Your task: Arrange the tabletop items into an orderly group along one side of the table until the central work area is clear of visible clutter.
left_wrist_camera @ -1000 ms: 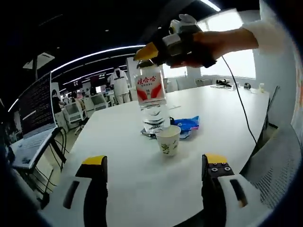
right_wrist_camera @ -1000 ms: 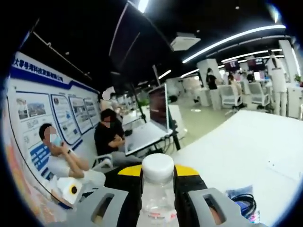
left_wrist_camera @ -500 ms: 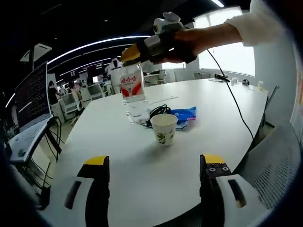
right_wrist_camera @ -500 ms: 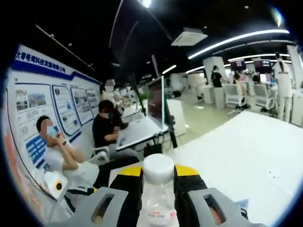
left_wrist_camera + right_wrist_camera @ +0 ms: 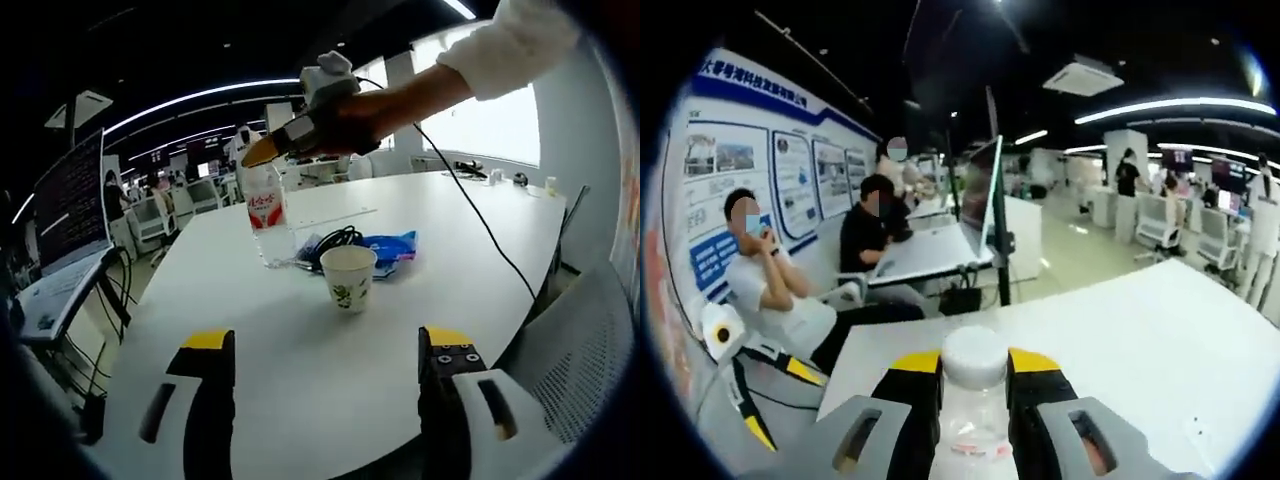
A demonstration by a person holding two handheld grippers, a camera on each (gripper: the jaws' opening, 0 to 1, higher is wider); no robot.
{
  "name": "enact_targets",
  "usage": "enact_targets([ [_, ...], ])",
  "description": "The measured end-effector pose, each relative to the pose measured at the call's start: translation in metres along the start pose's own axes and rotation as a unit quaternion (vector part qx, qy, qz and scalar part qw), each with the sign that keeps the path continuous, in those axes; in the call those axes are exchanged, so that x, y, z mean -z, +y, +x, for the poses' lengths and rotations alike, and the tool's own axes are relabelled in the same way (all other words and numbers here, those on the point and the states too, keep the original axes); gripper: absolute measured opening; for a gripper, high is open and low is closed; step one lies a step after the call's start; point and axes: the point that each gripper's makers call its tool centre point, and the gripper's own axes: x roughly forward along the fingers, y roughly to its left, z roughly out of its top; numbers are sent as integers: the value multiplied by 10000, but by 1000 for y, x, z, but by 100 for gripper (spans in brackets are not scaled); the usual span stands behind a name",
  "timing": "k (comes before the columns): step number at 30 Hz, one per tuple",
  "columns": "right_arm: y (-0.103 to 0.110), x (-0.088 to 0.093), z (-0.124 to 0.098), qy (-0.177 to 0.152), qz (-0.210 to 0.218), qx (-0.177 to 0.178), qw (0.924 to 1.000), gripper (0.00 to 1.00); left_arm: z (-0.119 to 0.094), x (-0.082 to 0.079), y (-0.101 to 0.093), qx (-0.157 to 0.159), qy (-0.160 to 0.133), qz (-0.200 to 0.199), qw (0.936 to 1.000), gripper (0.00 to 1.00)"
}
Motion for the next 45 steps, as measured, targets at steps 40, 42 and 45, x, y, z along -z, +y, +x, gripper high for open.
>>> enact_targets([
  [40, -22, 36, 38, 261, -362, -666, 9968, 21, 3, 12, -2, 24, 299, 1, 9996, 72],
  [42, -21, 36, 38, 250, -361, -671, 9968, 21, 3, 12, -2, 20, 297, 2, 9996, 72],
  [45, -20, 36, 37, 221, -324, -672, 9970, 21, 3, 13, -1, 18, 326, 12, 9995, 71],
])
